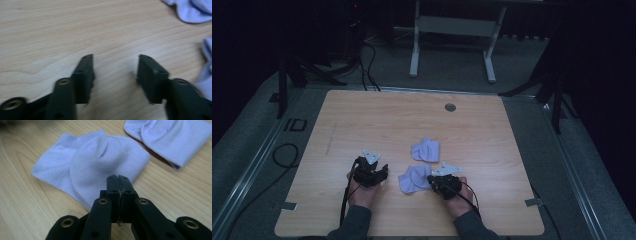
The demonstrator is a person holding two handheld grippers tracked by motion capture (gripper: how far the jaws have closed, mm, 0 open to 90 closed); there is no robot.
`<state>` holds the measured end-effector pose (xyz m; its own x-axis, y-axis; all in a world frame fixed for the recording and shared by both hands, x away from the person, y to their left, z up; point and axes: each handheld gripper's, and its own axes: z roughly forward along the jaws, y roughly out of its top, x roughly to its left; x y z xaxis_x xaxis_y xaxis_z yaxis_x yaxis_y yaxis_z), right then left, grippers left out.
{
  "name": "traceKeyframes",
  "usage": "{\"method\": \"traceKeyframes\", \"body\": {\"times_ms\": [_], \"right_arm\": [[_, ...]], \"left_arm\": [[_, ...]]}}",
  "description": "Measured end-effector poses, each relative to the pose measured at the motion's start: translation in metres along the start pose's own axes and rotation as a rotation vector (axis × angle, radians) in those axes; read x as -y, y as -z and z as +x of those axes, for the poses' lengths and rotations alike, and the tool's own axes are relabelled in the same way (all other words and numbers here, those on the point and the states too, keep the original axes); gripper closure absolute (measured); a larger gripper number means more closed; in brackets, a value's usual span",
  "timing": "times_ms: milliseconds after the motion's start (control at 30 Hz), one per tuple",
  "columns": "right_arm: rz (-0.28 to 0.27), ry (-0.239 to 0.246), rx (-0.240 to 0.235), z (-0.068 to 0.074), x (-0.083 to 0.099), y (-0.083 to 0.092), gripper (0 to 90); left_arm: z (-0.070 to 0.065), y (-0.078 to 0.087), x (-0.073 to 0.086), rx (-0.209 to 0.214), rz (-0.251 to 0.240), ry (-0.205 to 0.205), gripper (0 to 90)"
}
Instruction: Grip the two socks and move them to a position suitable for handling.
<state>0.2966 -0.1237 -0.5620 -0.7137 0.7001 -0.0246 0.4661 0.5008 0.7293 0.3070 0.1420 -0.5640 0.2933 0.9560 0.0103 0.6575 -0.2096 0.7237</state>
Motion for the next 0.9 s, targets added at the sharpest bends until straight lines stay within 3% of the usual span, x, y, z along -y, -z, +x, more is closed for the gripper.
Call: {"method": "traceKeyframes", "body": {"times_ms": [133,233,300,333,400,567,667,733,900], "right_arm": [[-0.004,0.002,0.009,0.002,0.0,-0.001,88.6],[-0.007,-0.008,0.01,0.003,0.0,-0.001,88.6],[-0.008,-0.008,0.01,0.003,0.0,-0.001,88.6],[-0.008,-0.007,0.009,0.002,0.001,-0.001,88.6],[-0.008,-0.007,0.012,0.003,0.001,-0.001,88.6],[-0.008,-0.015,0.017,0.003,0.001,-0.001,88.6],[-0.006,-0.015,0.017,0.003,0.0,-0.001,88.6],[-0.003,-0.008,0.019,0.003,0.0,-0.001,88.5],[0.021,-0.011,0.008,0.001,-0.004,-0.001,87.8]], "left_arm": [[-0.004,0.001,0.001,0.025,-0.001,-0.021,59.4],[-0.01,0.004,0.003,0.097,-0.004,-0.038,70.2],[-0.01,0.004,0.003,0.097,-0.004,-0.038,73.8],[-0.019,0.009,0.003,0.186,-0.026,-0.06,84.6],[-0.027,0.013,0.002,0.221,-0.033,-0.093,89.4],[-0.04,0.018,0.001,0.287,-0.02,-0.162,90.0],[-0.044,0.016,0.003,0.301,-0.004,-0.174,90.0],[-0.046,0.012,0.005,0.278,0.033,-0.184,90.0],[-0.045,0.011,0.006,0.284,0.029,-0.166,90.0]]}}
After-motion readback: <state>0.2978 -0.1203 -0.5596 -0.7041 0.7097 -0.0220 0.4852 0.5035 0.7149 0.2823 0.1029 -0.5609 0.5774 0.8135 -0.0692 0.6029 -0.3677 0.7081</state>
